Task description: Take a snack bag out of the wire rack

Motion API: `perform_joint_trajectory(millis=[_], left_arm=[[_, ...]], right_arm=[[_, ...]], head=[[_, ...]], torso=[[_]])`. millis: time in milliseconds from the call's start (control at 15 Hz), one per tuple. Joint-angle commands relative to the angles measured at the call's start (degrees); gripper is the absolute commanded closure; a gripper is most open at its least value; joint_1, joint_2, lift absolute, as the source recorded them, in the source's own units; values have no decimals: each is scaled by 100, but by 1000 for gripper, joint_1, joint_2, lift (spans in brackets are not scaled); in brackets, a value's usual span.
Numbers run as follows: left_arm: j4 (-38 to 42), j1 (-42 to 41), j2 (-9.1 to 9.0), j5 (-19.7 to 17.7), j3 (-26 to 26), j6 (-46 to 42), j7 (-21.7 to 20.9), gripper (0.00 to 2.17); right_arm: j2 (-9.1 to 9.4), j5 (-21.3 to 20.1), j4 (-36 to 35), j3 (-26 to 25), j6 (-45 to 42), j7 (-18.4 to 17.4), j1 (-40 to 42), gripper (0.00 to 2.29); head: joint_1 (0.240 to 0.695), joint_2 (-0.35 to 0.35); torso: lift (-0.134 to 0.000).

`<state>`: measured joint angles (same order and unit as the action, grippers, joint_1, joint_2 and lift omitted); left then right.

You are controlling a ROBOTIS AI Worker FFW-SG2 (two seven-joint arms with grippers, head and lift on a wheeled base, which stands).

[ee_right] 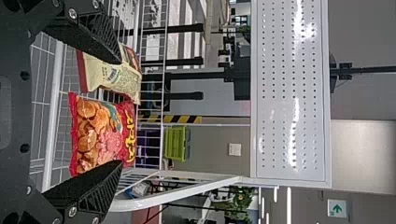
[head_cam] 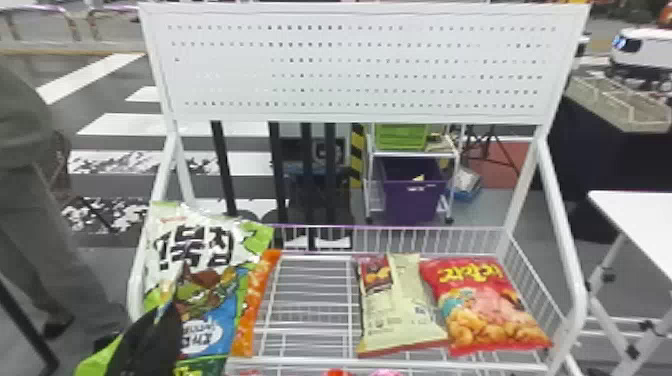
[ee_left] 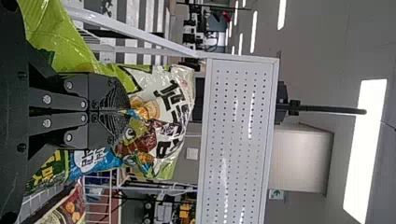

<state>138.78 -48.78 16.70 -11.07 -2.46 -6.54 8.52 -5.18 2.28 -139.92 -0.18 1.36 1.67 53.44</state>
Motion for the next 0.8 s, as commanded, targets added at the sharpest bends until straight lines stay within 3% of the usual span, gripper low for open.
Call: perform_joint_trajectory(millis=[0, 600, 733], left_arm=[[0, 0, 0, 0, 0, 0, 0, 2115], [0, 0, 0, 0, -9, 0, 0, 2115], [0, 9, 0, 9, -35, 17, 0, 2115]], right_arm=[[0, 0, 0, 0, 0, 0, 0, 147], [-9, 35, 97, 18, 123, 0, -149, 151], [-176, 229, 545, 123, 598, -35, -826, 151]], head=[[499, 0], [499, 0], [499, 0]], torso=[[0], [0], [0]])
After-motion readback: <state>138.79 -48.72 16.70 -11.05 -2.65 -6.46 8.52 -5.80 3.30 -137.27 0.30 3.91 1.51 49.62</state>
